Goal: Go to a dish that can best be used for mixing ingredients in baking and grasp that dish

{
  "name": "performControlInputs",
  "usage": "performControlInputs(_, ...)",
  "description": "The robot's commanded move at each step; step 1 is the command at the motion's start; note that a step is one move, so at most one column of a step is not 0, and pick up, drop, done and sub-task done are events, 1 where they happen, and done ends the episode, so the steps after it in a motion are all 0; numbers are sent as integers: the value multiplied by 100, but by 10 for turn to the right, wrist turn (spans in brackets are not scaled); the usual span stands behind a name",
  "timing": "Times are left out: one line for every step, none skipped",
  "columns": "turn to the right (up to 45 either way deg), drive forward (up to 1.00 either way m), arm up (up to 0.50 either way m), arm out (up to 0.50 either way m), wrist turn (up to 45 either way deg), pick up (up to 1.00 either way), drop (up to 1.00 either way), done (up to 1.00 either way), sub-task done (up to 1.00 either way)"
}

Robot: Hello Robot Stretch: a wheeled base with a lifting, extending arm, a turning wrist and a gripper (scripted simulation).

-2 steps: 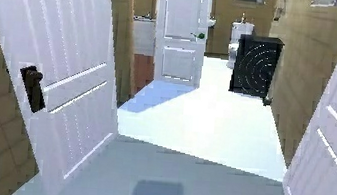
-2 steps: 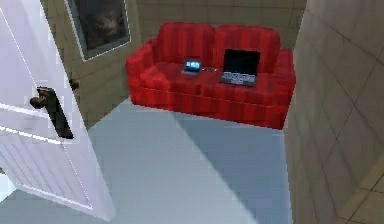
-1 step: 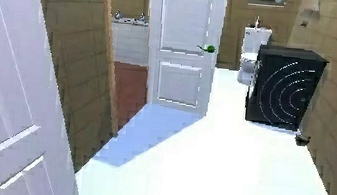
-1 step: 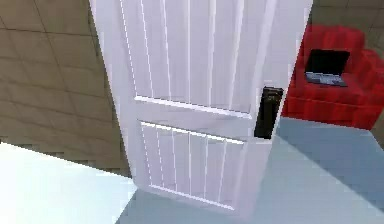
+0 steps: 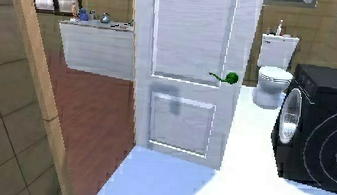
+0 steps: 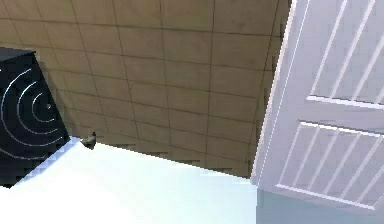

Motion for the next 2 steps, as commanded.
performControlInputs(0,5,0,0,0,0,0,0,0)
performControlInputs(-30,0,0,0,0,0,0,0,0)
